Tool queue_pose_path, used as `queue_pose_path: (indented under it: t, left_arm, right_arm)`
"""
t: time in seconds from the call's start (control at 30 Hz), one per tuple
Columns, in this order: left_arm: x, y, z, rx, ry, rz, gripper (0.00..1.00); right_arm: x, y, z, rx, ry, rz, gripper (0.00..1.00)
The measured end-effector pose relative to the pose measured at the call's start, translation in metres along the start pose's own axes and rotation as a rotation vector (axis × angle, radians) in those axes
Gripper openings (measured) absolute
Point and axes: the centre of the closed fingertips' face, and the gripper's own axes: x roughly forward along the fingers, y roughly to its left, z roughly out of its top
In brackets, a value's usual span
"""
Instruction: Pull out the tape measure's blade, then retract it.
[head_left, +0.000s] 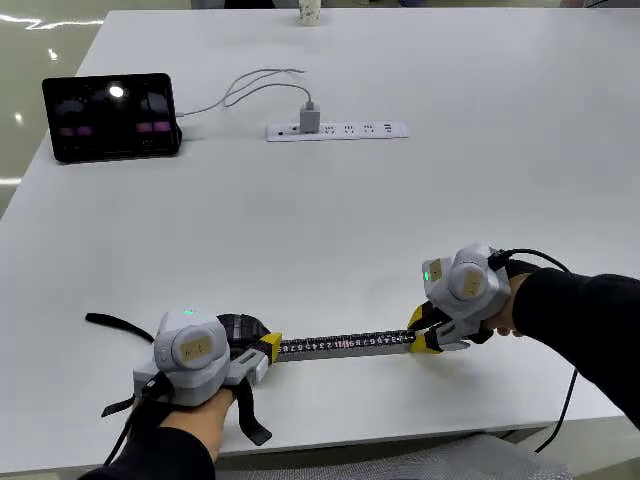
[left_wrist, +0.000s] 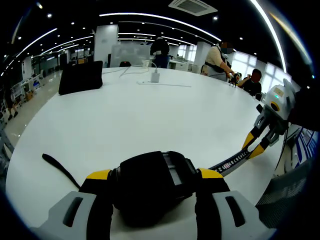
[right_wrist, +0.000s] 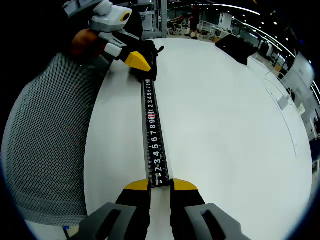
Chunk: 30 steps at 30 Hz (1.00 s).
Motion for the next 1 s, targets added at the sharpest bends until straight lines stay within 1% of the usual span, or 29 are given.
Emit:
queue_pose_path:
  t: [0.57,0.67,0.83,1.0]
  left_arm:
    - [0.0008,0.0,0.0001,0.006,0.0,-0.004,0.62]
    - [0.0009,0.0001,0.0,0.007,-0.001,-0.004,0.62]
    - [0.0006,-0.0002,0.0001,0.007,-0.003,-0.005,0.62]
    - [0.0003,-0.0006,0.0003,0.008,-0.003,-0.006,0.62]
  right_arm:
    - [0.0008,0.0016,0.005,-0.044,-0.004,0.011,0.11]
    - [0.0011,0.002,0.0055,-0.072,-0.004,0.017,0.11]
    - [0.0013,0.0031,0.006,-0.095,-0.008,0.022,0.11]
    - [0.002,0.0028,0.007,-0.083,-0.015,0.022,0.11]
